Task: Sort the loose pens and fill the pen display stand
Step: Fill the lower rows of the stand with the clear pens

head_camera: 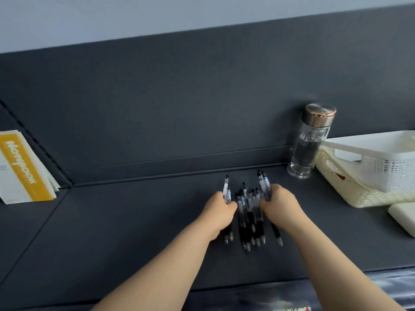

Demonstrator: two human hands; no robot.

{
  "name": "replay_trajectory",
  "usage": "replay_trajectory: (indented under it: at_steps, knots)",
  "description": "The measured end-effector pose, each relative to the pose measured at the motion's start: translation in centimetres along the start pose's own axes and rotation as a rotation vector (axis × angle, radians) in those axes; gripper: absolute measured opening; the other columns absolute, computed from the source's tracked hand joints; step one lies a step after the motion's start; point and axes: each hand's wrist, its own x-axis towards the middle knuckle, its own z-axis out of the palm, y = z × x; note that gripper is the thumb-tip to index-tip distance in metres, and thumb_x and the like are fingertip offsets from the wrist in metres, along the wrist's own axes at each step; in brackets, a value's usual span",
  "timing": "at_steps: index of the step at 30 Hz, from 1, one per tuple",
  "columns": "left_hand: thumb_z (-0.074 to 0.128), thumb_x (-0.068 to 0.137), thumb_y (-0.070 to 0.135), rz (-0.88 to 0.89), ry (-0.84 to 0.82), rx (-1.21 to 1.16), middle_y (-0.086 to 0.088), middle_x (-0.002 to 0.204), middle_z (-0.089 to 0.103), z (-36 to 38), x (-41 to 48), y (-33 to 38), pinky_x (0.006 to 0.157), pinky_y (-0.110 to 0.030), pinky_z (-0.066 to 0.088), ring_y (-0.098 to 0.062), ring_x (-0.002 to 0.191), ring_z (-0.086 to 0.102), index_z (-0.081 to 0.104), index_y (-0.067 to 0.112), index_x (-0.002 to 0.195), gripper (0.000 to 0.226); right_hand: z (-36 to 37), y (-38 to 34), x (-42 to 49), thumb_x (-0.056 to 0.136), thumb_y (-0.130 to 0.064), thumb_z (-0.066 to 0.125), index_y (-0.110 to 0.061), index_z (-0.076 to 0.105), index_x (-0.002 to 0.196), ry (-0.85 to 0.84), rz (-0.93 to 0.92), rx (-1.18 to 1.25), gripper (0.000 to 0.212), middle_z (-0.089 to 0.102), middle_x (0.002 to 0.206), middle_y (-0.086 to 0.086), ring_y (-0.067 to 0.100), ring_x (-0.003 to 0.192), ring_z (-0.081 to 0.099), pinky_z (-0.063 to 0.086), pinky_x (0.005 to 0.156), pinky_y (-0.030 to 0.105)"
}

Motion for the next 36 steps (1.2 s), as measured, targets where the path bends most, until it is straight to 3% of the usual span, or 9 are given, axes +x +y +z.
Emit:
replay_trajectory:
  at_steps: [4, 9, 12, 17, 21, 25, 29, 32, 36]
  knots:
    - [0.045, 0.092, 0.001, -0.147, 0.04, -0.583, -0.007, 0.074, 0.049, -2.5, -1.0, 0.3, 0.051, -0.025, 0.05, -0.015, 0.061, 0.054, 0.049, 0.008, 0.084, 0.011, -0.6, -2.7, -0.4, 0.085, -0.013, 0.054, -0.017, 0.041, 0.069, 0.037, -0.116, 0.144, 0.021, 0.049, 0.062, -0.001, 0.011, 0.052, 0.043, 0.031, 0.041, 0.016]
    - [0.047, 0.091, -0.002, -0.209, 0.085, -1.016, -0.01, 0.072, 0.057, -6.5, -3.4, -0.2, 0.054, -0.026, 0.053, -0.018, 0.064, 0.056, 0.062, 0.005, 0.102, 0.019, 2.0, -8.2, -2.1, 0.088, -0.015, 0.051, -0.014, 0.046, 0.071, -0.155, -0.252, 0.4, 0.018, 0.045, 0.053, 0.0, 0.005, 0.039, 0.036, 0.03, 0.039, 0.017]
    - [0.047, 0.094, 0.006, -0.194, 0.125, -1.083, -0.015, 0.091, 0.067, -9.0, -4.9, -1.6, 0.069, -0.033, 0.056, -0.024, 0.078, 0.064, 0.062, 0.003, 0.112, 0.023, 5.1, -11.6, -3.4, 0.087, -0.014, 0.051, -0.01, 0.054, 0.081, -0.215, -0.366, 0.444, 0.007, 0.059, 0.069, 0.008, 0.013, 0.055, 0.047, 0.037, 0.05, 0.019]
    - [0.041, 0.096, 0.013, -0.165, 0.195, -1.167, -0.014, 0.111, 0.069, -14.7, -7.8, -5.5, 0.085, -0.04, 0.052, -0.027, 0.103, 0.065, 0.065, 0.005, 0.115, 0.031, 11.1, -17.6, -6.6, 0.091, -0.012, 0.048, -0.02, 0.051, 0.086, -0.29, -0.505, 0.452, 0.009, 0.055, 0.065, -0.006, 0.004, 0.052, 0.047, 0.038, 0.048, 0.011]
    - [0.044, 0.096, 0.019, -0.114, 0.26, -1.223, -0.009, 0.104, 0.071, -20.1, -10.5, -9.9, 0.084, -0.037, 0.051, -0.024, 0.102, 0.065, 0.067, 0.008, 0.113, 0.031, 16.4, -22.7, -9.5, 0.094, -0.017, 0.043, -0.02, 0.051, 0.088, -0.339, -0.621, 0.385, 0.01, 0.057, 0.084, -0.003, 0.013, 0.079, 0.054, 0.042, 0.066, 0.018]
    - [0.043, 0.098, 0.026, -0.055, 0.305, -1.276, -0.011, 0.109, 0.069, -26.4, -13.8, -14.6, 0.087, -0.037, 0.051, -0.025, 0.103, 0.064, 0.064, 0.01, 0.119, 0.034, 22.8, -28.2, -13.0, 0.096, -0.024, 0.036, -0.016, 0.053, 0.098, -0.275, -0.682, 0.206, 0.019, 0.046, 0.103, -0.002, 0.02, 0.099, 0.037, 0.034, 0.09, 0.032]
    - [0.046, 0.098, 0.025, -0.018, 0.38, -1.292, -0.008, 0.101, 0.07, -34.1, -17.8, -20.6, 0.075, -0.032, 0.053, -0.021, 0.092, 0.067, 0.063, 0.012, 0.12, 0.031, 30.0, -34.9, -18.1, 0.09, -0.032, 0.025, -0.017, 0.057, 0.104, -0.273, -0.749, 0.183, 0.038, 0.047, 0.115, -0.003, 0.018, 0.108, 0.035, 0.024, 0.09, 0.024]
    - [0.05, 0.096, 0.024, -0.028, 0.467, -1.301, -0.009, 0.105, 0.07, -40.2, -21.0, -25.1, 0.076, -0.034, 0.053, -0.023, 0.094, 0.066, 0.066, 0.013, 0.114, 0.027, 35.2, -40.3, -22.3, 0.09, -0.028, 0.028, -0.02, 0.06, 0.103, -0.312, -0.775, 0.245, 0.036, 0.048, 0.114, -0.005, 0.013, 0.105, 0.032, 0.018, 0.086, 0.015]
    - [0.053, 0.095, 0.025, -0.029, 0.559, -1.315, -0.008, 0.102, 0.071, -47.6, -25.4, -30.1, 0.075, -0.032, 0.054, -0.022, 0.09, 0.068, 0.066, 0.013, 0.113, 0.025, 41.0, -46.9, -27.6, 0.093, -0.019, 0.038, -0.021, 0.064, 0.103, -0.43, -0.782, 0.398, 0.028, 0.053, 0.11, -0.008, 0.011, 0.108, 0.037, 0.028, 0.089, 0.013]
